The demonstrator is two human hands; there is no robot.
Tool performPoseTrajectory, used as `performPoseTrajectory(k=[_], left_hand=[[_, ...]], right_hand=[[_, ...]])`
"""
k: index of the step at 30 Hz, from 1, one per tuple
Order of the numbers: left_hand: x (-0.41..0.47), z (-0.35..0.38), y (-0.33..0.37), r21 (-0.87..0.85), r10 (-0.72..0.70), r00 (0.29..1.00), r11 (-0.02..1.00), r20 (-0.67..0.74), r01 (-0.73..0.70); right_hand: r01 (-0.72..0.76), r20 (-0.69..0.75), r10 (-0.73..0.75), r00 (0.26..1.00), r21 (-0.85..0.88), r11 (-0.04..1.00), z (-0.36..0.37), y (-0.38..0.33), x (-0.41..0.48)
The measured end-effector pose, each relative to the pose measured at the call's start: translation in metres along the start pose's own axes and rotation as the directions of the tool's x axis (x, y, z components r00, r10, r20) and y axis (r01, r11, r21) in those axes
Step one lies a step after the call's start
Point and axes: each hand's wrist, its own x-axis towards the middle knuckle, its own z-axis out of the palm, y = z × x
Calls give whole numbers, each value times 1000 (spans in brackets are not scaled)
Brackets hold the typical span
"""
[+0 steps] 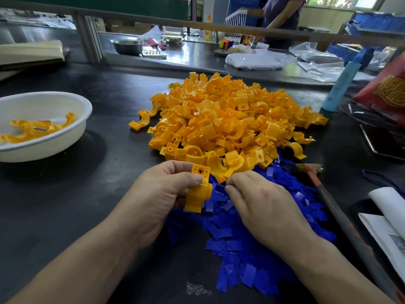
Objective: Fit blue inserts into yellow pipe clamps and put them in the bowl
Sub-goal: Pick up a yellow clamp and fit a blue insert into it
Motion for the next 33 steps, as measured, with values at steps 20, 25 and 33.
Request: performPoseTrajectory(k=[20,25,33], left_hand=[[-5,0,-3,69,46,984,996,170,-58],[-8,3,-4,80,63,980,994,190,-79],[-9,6,-3,45,80,981,995,178,-89]], right_hand=[[-13,-63,70,996,644,765,-5,-12,-3],[68,-145,36,989,649,757,-9,-16,-4],[-125,26,166,986,773,622,-5,-12,-2]])
